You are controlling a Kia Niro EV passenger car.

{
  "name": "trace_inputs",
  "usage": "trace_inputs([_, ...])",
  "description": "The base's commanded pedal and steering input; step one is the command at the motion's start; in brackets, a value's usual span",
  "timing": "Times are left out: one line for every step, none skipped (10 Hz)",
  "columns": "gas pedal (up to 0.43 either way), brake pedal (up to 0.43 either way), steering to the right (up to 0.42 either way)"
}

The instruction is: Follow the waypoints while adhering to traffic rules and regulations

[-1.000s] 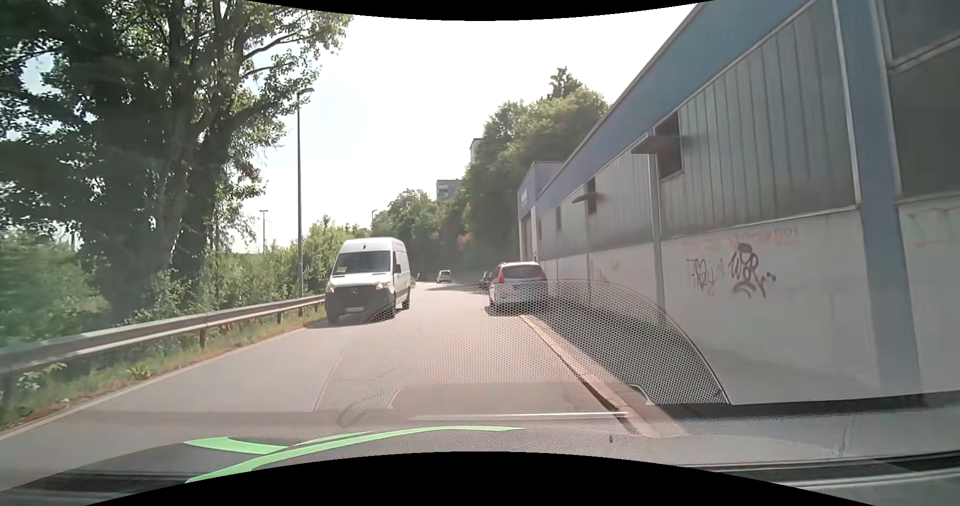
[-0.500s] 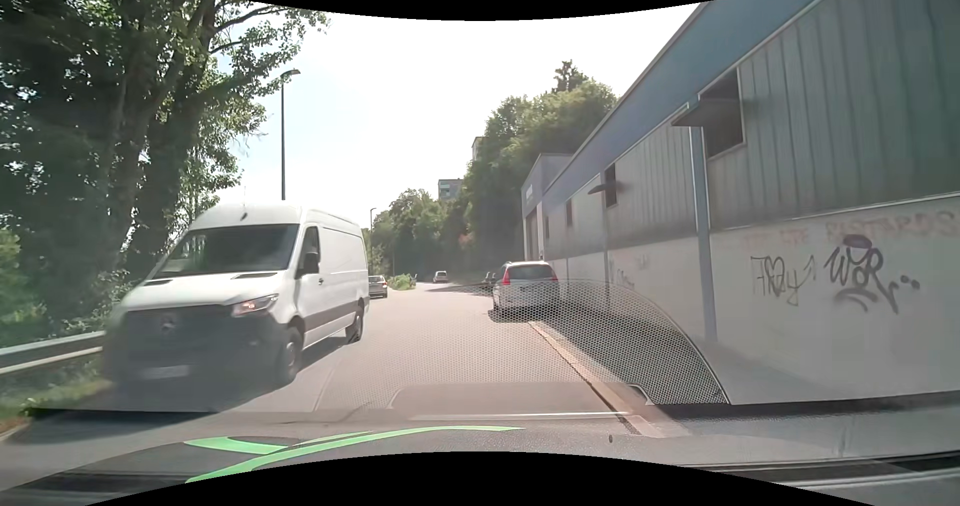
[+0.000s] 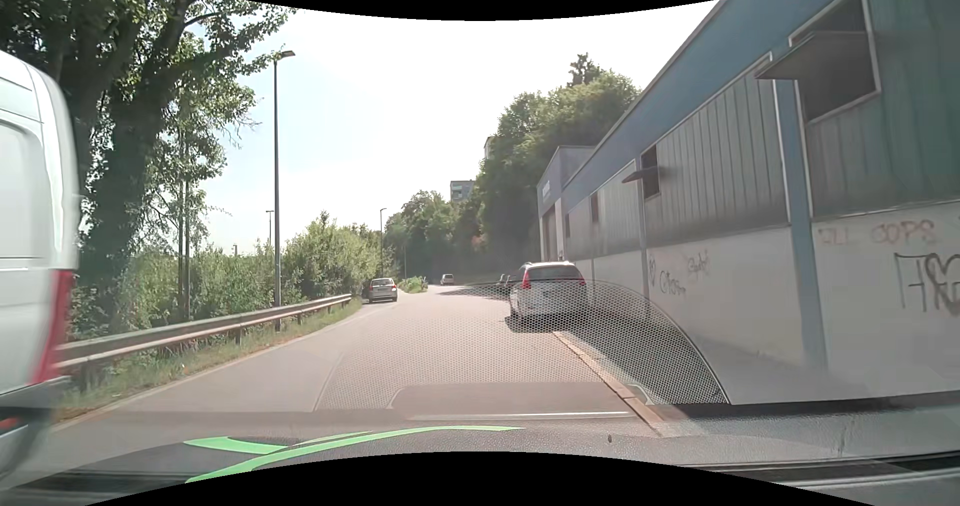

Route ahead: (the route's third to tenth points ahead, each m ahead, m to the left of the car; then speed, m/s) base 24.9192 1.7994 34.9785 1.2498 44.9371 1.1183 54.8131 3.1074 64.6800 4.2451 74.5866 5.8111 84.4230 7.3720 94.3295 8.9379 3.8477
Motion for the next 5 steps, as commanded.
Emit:
trace_inputs([0.39, 0.0, -0.156])
trace_inputs([0.39, 0.0, -0.161])
trace_inputs([0.39, 0.0, -0.161])
trace_inputs([0.39, 0.0, -0.157])
trace_inputs([0.39, 0.0, -0.143])
